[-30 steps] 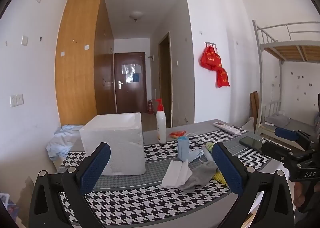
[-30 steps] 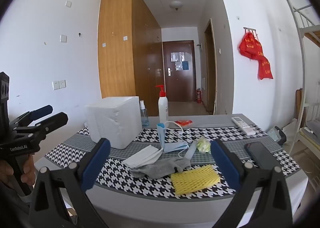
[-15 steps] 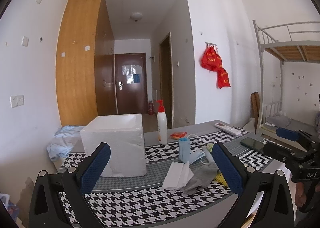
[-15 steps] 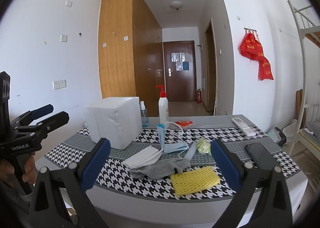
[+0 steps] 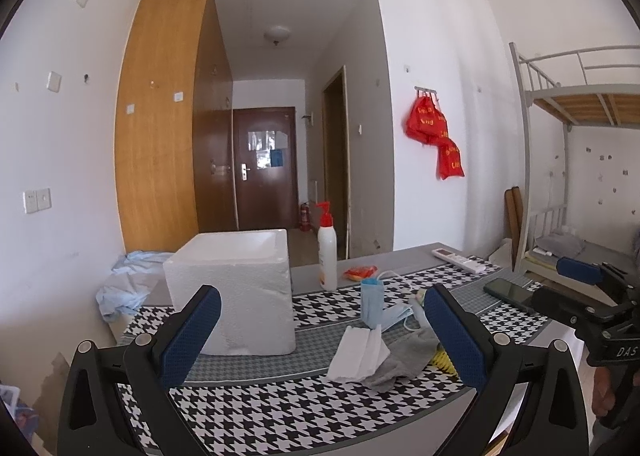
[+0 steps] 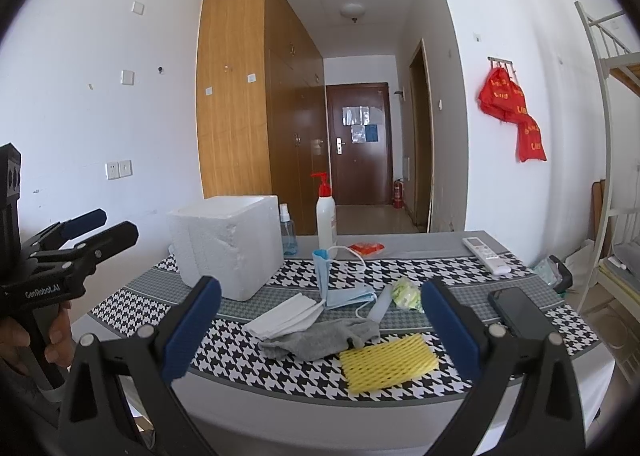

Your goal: Organize soft objects

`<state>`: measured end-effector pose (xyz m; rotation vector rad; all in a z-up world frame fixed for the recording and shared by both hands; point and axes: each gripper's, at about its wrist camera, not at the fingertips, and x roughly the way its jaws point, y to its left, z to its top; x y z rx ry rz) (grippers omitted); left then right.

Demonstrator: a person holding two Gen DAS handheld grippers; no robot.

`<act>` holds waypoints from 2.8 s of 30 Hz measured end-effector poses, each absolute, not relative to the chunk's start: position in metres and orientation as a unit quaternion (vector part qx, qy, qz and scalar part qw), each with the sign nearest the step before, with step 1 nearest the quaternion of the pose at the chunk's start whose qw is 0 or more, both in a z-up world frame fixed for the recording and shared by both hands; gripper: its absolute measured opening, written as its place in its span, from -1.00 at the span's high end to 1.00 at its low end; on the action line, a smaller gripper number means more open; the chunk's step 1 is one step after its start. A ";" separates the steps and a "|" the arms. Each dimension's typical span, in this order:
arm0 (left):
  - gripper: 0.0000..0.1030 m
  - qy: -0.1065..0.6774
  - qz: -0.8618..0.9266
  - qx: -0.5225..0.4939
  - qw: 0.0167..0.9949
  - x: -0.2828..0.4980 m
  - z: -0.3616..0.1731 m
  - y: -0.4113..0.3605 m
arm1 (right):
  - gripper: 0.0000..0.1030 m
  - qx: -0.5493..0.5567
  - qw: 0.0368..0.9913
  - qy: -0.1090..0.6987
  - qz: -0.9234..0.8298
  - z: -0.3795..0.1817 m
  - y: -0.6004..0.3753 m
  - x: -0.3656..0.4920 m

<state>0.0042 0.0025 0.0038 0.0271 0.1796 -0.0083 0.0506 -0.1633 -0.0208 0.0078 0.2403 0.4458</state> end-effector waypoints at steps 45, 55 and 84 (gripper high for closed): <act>-0.98 0.137 -0.014 0.019 0.990 0.049 -0.008 0.000 | -0.97 0.002 0.966 0.180 0.185 -0.040 -0.166 0.098; -0.98 0.168 -0.015 0.018 0.985 0.079 -0.019 -0.002 | -0.97 0.005 0.959 0.221 0.176 -0.058 -0.167 0.125; -0.98 0.292 -0.034 0.032 0.955 0.166 -0.078 -0.009 | -0.97 -0.001 0.943 0.305 0.136 -0.106 -0.179 0.181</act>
